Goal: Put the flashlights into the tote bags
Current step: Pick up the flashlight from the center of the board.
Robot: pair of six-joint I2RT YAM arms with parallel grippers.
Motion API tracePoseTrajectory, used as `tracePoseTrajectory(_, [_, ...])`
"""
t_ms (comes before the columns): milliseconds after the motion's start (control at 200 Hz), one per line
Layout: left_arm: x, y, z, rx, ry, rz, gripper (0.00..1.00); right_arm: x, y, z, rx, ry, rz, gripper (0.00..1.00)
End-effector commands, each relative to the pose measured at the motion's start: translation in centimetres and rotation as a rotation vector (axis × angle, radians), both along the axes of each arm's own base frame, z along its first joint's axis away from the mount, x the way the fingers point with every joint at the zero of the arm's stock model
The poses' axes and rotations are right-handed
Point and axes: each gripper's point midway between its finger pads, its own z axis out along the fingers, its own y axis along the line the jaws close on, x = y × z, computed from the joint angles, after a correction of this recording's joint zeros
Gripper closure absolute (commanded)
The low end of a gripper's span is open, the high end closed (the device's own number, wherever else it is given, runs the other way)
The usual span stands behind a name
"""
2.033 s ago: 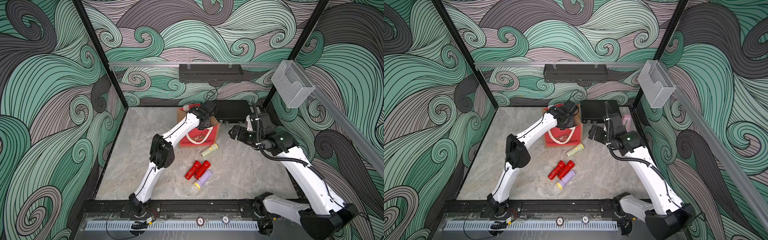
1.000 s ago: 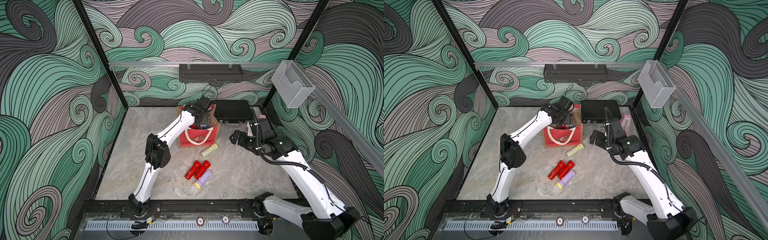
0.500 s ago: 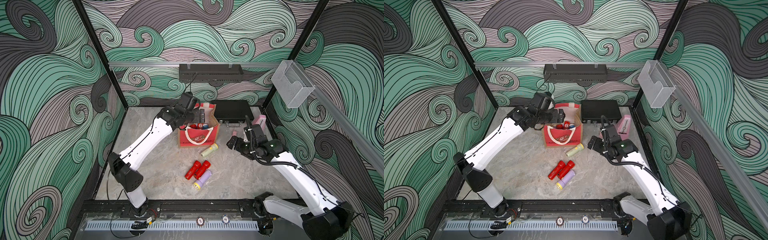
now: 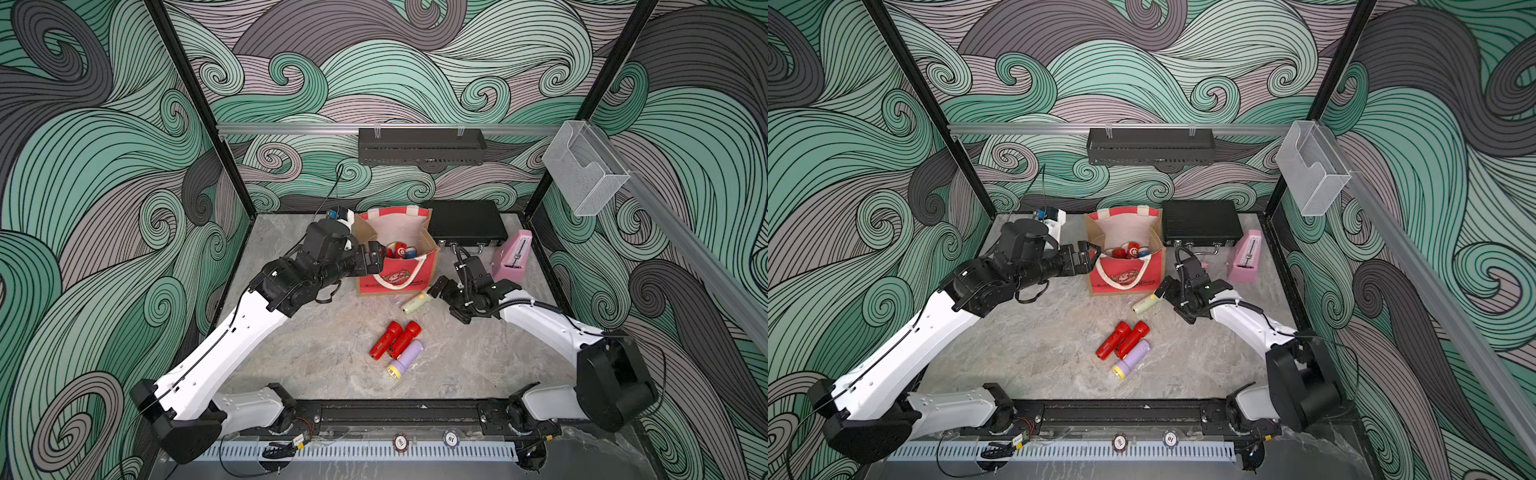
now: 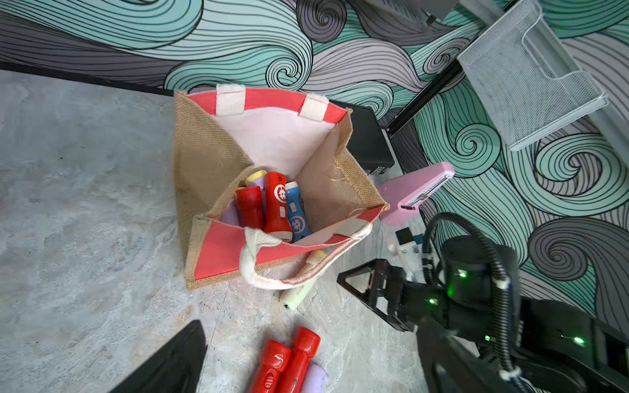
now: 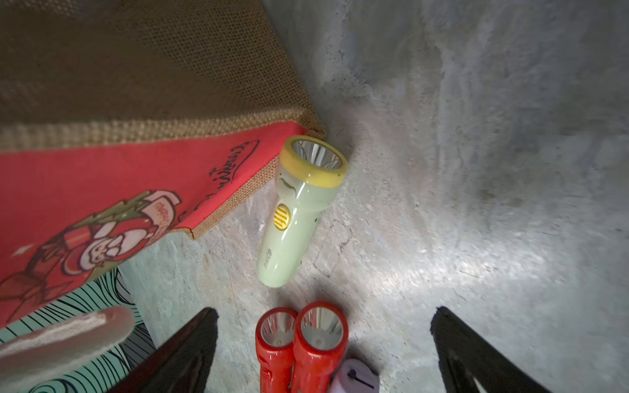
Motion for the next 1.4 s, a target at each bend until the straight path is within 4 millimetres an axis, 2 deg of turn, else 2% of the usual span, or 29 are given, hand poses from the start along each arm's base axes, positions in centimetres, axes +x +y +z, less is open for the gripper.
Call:
tracePoseTrajectory(0, [0.0, 1.1, 1.2, -0.025, -0.044, 0.059, 0.05, 1.8, 1.5, -0.6, 0.093, -0.014, -0.101, 0.03])
tracePoseTrajectory(210, [-0.4, 2.1, 1.7, -0.033, -0.059, 0.094, 0.05, 2.7, 2.1, -3.0, 0.107, 0.023, -0.165, 0.09])
tracePoseTrajectory(350, [-0.6, 2.8, 1.2, -0.027, -0.049, 0.118, 0.05, 2.6, 2.5, -4.5, 0.108, 0.062, -0.181, 0.14])
tracePoseTrajectory(640, [-1.2, 3.8, 0.4, -0.008, -0.043, 0.141, 0.05, 2.5, 2.4, -6.1, 0.086, 0.101, -0.204, 0.22])
tracePoseTrajectory(865, [-1.6, 4.9, 0.3, -0.004, -0.054, 0.176, 0.06, 2.4, 2.8, -7.4, 0.078, 0.137, -0.202, 0.24])
tracePoseTrajectory(1166, [-2.3, 6.4, 0.6, 0.002, -0.076, 0.213, 0.07, 0.5, 1.1, -8.3, -0.006, 0.185, -0.214, 0.6])
tracePoseTrajectory(1296, [-2.5, 6.6, 0.4, 0.006, -0.077, 0.219, 0.07, -0.2, -0.2, -8.4, -0.05, 0.192, -0.218, 0.67])
tracePoseTrajectory(1396, [-2.6, 6.6, 0.1, 0.014, -0.07, 0.21, 0.07, -0.9, -2.1, -8.2, -0.091, 0.195, -0.229, 0.7])
